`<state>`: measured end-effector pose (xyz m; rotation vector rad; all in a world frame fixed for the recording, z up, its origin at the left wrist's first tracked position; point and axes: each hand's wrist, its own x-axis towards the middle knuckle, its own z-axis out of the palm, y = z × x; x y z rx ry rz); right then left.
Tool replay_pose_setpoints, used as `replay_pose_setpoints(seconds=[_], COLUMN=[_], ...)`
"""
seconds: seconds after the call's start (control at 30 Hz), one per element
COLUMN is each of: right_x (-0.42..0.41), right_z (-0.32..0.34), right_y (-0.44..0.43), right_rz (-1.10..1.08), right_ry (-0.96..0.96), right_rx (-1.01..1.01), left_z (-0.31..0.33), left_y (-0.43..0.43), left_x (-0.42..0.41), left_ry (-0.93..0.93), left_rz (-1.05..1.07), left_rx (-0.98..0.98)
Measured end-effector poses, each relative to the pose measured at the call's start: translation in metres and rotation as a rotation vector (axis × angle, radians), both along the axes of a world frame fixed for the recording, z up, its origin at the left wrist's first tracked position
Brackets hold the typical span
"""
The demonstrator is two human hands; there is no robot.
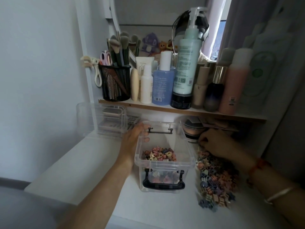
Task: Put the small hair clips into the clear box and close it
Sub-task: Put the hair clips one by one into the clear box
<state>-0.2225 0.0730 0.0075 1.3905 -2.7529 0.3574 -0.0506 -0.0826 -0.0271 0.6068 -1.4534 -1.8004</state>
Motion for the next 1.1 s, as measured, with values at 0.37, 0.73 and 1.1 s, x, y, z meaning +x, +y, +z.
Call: replay_pose_setpoints(seconds=[0.37, 0.73, 1.1], right_x=[0.040, -0.001, 0.021], right_z=[0.056, 0.008, 0.034], right_y=[0.003, 0.012, 0.003], right_rz=[0.333, -0.060, 0.056], right_ry=[-0.817, 0.062, -0.153], right_rx=[-0.657, 0.123, -0.413], left_z=[-0.001, -0.001, 0.000], left_y=[-0.002, 0.002, 0.002], left_x=[-0.001, 0.000, 0.000], left_ry=[0.003, 0.000, 0.010], left_rz=[-0.021, 0.025, 0.030], left_rx=[0.033, -0.018, -0.015])
